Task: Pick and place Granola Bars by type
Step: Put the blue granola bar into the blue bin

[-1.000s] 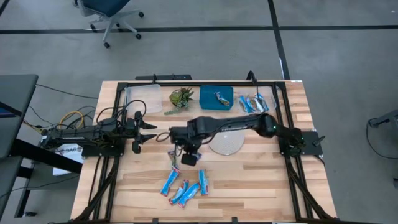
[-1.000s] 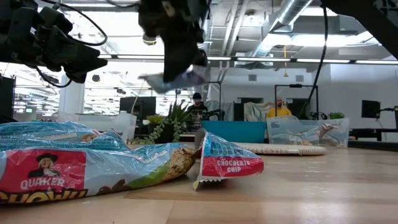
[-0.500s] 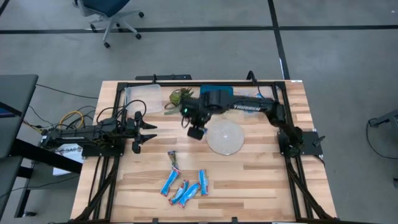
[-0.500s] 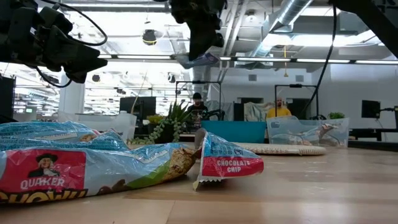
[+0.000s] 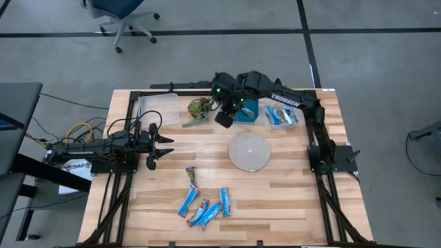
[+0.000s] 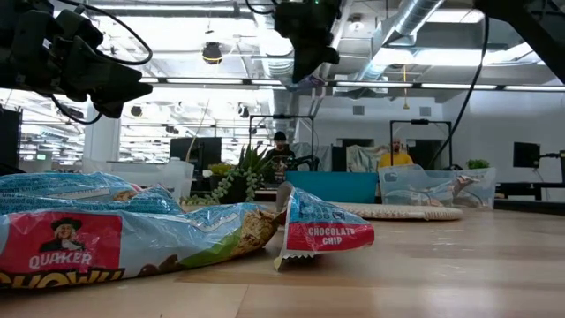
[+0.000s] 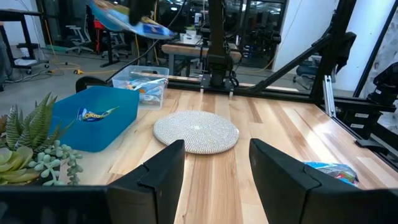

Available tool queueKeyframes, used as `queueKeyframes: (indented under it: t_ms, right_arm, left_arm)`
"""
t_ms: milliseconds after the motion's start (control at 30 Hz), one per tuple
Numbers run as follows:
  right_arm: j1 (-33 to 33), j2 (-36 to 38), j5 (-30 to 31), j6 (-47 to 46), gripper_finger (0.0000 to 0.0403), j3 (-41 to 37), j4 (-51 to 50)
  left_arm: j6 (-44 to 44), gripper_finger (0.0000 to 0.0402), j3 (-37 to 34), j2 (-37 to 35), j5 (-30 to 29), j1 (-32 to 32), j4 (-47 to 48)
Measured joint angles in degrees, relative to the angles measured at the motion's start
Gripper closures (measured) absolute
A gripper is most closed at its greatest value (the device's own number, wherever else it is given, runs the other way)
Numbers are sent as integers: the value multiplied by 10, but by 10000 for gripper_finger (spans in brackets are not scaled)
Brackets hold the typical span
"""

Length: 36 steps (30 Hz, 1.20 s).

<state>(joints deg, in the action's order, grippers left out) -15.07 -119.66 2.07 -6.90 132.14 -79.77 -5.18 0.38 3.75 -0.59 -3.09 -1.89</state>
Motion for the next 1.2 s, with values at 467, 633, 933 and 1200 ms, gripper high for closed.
queueKeyframes:
  t_ms: [467,633,933,1200]
  right_arm:
    - [-101,6,9,-27,398,0,-3]
    - [-130,5,9,-41,398,-29,7]
    - [-166,4,-7,-69,397,-116,77]
    - [-178,4,-31,-88,397,-217,163]
  left_arm:
    - [0,228,0,0,0,0,0]
    - [0,228,0,0,0,0,0]
    - [0,228,0,0,0,0,0]
    - [0,228,0,0,0,0,0]
